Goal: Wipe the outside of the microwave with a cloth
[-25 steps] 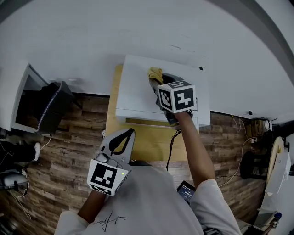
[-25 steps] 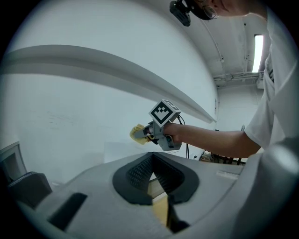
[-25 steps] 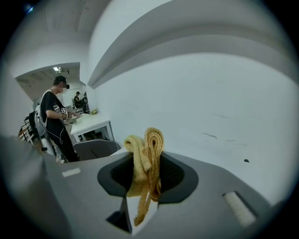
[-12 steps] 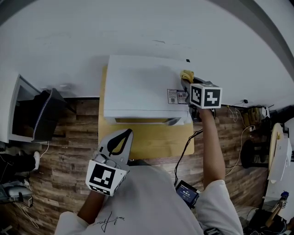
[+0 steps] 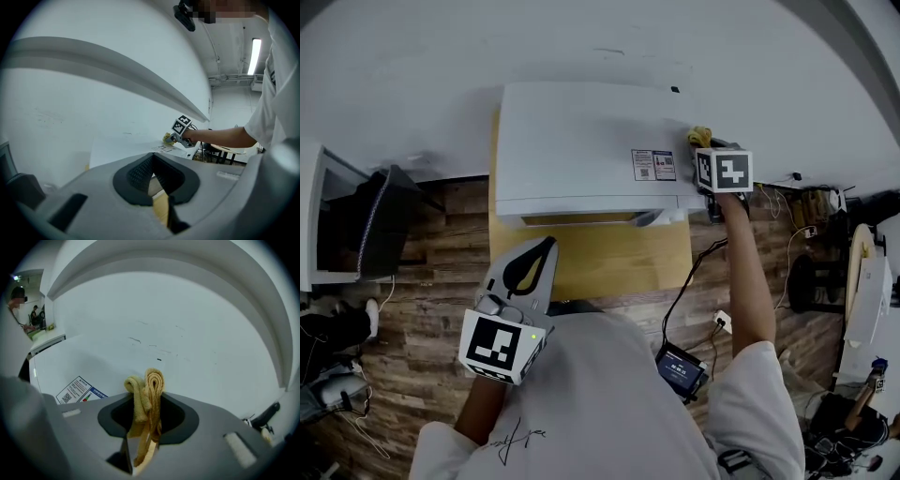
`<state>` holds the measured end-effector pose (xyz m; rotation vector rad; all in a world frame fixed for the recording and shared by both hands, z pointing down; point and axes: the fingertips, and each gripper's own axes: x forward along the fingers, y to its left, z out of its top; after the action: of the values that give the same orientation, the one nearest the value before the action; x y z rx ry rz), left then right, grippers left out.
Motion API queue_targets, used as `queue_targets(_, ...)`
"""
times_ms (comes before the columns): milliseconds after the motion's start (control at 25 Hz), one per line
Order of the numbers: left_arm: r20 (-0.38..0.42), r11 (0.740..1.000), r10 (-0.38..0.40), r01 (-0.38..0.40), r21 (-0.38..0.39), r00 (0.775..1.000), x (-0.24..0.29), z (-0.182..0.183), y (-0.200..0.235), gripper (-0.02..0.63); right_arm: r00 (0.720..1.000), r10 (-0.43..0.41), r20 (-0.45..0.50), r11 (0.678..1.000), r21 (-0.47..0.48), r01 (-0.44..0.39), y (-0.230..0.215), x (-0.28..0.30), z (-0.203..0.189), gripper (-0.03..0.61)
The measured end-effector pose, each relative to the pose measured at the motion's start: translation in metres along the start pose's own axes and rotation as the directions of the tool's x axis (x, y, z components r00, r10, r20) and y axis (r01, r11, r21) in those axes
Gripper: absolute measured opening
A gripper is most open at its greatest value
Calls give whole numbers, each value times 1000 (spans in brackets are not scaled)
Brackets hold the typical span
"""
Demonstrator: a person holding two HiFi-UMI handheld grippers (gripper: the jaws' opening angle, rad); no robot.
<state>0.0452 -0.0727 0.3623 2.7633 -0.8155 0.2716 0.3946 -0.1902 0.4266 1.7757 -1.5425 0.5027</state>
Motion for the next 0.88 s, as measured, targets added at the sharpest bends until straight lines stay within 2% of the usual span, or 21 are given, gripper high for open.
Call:
queue_targets(280, 2, 1000, 13, -13, -9, 1000, -4, -4, 10, -11, 1000, -28, -13, 999, -30, 28, 12, 1, 3, 127)
queue_targets(880, 9, 999, 22, -22, -23, 1000, -3, -5, 13, -11, 994, 104, 42, 994, -23, -103, 101, -2, 35, 127)
